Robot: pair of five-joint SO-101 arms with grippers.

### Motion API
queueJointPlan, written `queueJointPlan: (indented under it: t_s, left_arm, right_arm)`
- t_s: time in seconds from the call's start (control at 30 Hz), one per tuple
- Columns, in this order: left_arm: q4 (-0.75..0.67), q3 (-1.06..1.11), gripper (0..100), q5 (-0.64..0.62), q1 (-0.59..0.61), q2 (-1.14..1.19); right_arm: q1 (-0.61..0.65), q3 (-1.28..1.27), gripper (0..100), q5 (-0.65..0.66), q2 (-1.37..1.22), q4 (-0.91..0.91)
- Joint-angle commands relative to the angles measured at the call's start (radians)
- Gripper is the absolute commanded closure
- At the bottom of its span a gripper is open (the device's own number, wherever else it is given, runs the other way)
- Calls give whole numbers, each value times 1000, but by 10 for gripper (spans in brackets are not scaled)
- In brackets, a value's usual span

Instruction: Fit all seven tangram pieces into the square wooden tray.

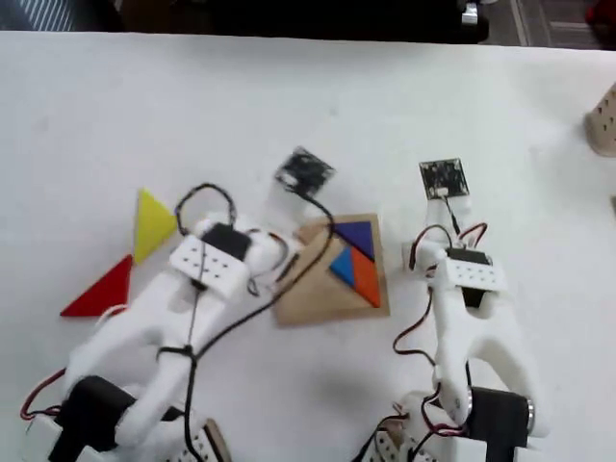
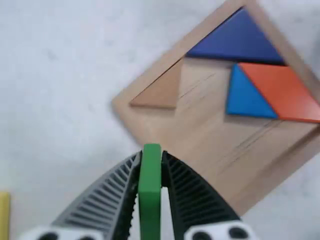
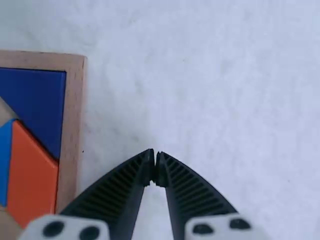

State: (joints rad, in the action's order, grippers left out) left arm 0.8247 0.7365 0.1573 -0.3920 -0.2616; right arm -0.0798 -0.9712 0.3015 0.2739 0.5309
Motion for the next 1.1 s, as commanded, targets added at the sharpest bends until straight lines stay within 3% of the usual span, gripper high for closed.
queueJointPlan:
  t_s: [0.0,0.23,0.6,0.83,1.07]
  left_arm:
    - [-110,-58,976,94,-107,-30]
    - [-172,-164,976,124,-108,136]
    - [-101,-408,973,121,-116,447]
    - [-52,-400,796,120,-114,447]
    - [20,-410,779,118,-113,429]
  right_arm:
    - [-12,29,981,8,48,-21]
    - [-12,34,981,9,48,-21]
    - [-12,32,981,12,48,-42]
    - [8,31,981,15,48,-42]
    - [10,29,981,15,39,-42]
